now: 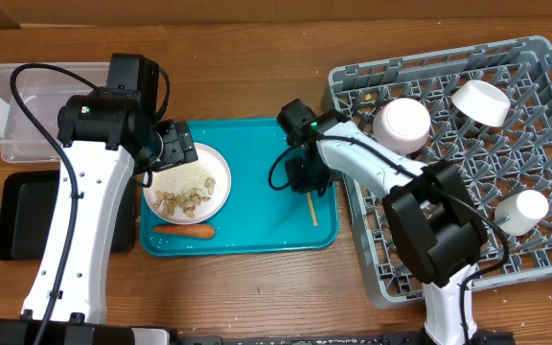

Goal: Sort waste into correct bins and load items into the dishwasher
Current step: 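Reach the right gripper to the remaining chopstick and grasp it, then carry the chopstick to the rack's left edge and release it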

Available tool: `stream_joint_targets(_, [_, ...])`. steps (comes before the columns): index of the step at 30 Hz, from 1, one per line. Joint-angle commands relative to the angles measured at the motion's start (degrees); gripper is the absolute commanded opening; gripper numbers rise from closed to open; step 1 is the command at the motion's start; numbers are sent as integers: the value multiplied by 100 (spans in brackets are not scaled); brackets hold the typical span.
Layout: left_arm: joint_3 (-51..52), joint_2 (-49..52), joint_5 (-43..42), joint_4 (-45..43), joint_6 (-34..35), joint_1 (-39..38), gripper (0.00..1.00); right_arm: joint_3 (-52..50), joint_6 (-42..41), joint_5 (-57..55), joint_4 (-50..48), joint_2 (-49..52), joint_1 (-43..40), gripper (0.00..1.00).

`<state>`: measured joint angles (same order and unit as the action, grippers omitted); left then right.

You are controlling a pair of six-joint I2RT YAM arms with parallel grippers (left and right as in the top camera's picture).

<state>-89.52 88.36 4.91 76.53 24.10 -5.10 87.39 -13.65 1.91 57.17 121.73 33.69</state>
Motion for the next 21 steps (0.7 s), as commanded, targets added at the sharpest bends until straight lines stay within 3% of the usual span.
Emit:
stream_joint_targets(1, [-63, -31, -50, 0, 79, 22, 91, -184, -164, -55, 28, 205, 44, 5])
stream_joint_targets(8, [-63, -31, -50, 20, 79, 22, 91, 162, -269, -35, 649, -55, 13, 4])
stream_joint_targets(21, [-63, -31, -50, 20, 79, 22, 91, 348, 103, -531, 1458, -2367, -782, 4])
